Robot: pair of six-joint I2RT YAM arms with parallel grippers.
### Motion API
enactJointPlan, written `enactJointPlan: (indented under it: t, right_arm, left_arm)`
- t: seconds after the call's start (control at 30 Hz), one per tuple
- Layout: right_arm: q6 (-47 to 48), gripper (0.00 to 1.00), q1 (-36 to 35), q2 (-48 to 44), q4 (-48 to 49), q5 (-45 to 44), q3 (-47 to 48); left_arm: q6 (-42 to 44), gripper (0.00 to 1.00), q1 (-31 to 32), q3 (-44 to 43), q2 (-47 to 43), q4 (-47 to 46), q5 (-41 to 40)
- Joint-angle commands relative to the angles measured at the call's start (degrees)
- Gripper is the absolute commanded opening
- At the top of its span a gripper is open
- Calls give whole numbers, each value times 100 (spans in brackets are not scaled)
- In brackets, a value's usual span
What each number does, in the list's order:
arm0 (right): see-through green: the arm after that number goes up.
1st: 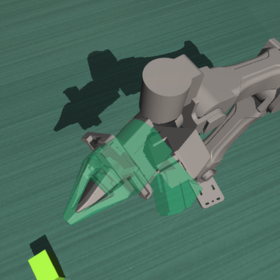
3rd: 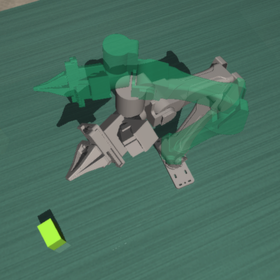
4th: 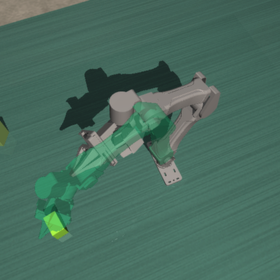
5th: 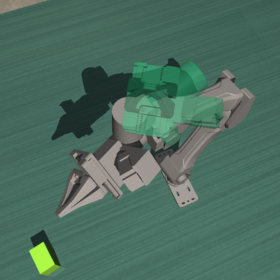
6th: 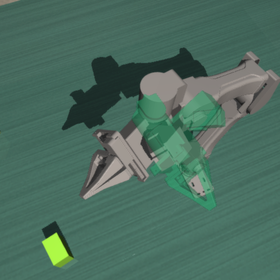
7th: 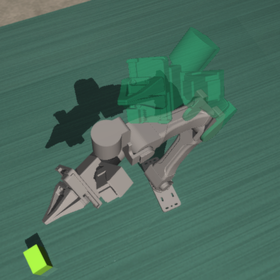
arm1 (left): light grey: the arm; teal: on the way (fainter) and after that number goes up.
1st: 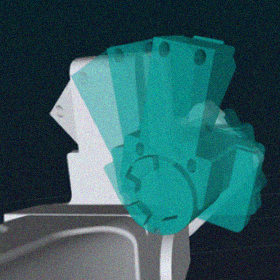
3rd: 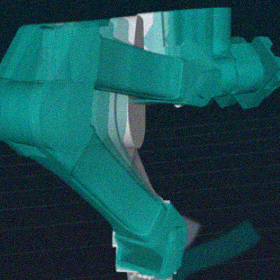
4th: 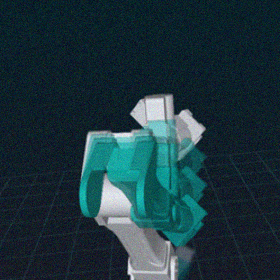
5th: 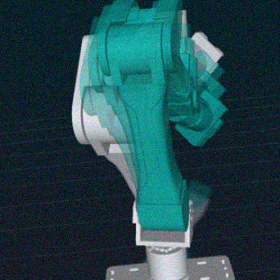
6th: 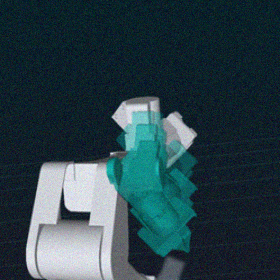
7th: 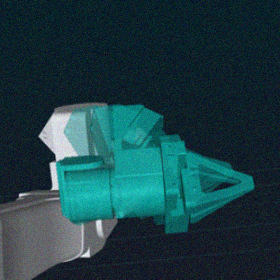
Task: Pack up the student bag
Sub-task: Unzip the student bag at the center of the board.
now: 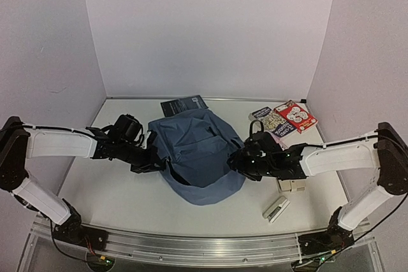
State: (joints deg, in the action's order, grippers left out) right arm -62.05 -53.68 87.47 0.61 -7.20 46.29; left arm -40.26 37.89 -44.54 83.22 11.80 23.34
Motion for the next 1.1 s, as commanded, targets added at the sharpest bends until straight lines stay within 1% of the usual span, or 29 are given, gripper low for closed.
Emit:
enactJointPlan:
  t: [0.0, 0.03, 0.1, 0.17, 0.27, 0.33, 0.47, 0.57, 0.67, 0.7, 0.77, 0.87, 0.97, 1.07]
  right_arm:
    - [576, 33, 130, 558, 518, 17, 431]
    - [723, 26, 153, 696, 519, -22, 591]
    - [998, 16, 250, 959, 517, -72, 846]
    - [1311, 12, 392, 1254, 521, -88, 1146]
    - [1776, 10, 607, 1596, 527, -93, 1546]
    - [2079, 12, 751, 1722, 529, -111, 1769]
    - [2516, 18, 871, 1668, 511, -149, 2018]
    - [2667, 26, 874, 1425, 338, -202, 2004]
    - [2607, 38, 863, 1075, 11, -171, 1841]
    - [2542, 42, 863, 946, -156, -172, 1755]
    - [2384, 48, 858, 711, -396, -142, 1586]
    - [2121, 56, 841, 269, -585, 108, 1238]
    - [1947, 60, 736, -50, -705, 267, 1044]
    - [1872, 60, 537, -179, -897, 341, 1054]
  left_arm:
    - [104, 0, 439, 99, -534, 320, -102]
    - [51, 0, 538, 139, -624, 329, -102]
    - [-96, 0, 747, 245, -829, 290, -131]
    - [-294, 0, 1027, 328, -977, 205, -232]
    - [-651, 0, 1458, 401, -1081, -2, -434]
    - [-836, 0, 1788, 371, -1024, -196, -577]
    - [-1076, 0, 2215, 170, -672, -539, -746]
    - [-1165, 0, 2304, 60, -425, -823, -765]
    - [-1133, 1, 2311, -80, -343, -810, -872]
    - [-1113, 4, 2311, -129, -357, -741, -924]
    - [-1071, 12, 2303, -238, -442, -451, -1106]
    - [-985, 33, 2278, -399, -624, 115, -1386]
    - [-964, 46, 2150, -563, -866, 656, -1623]
    - [-978, 56, 1904, -641, -1105, 1080, -1738]
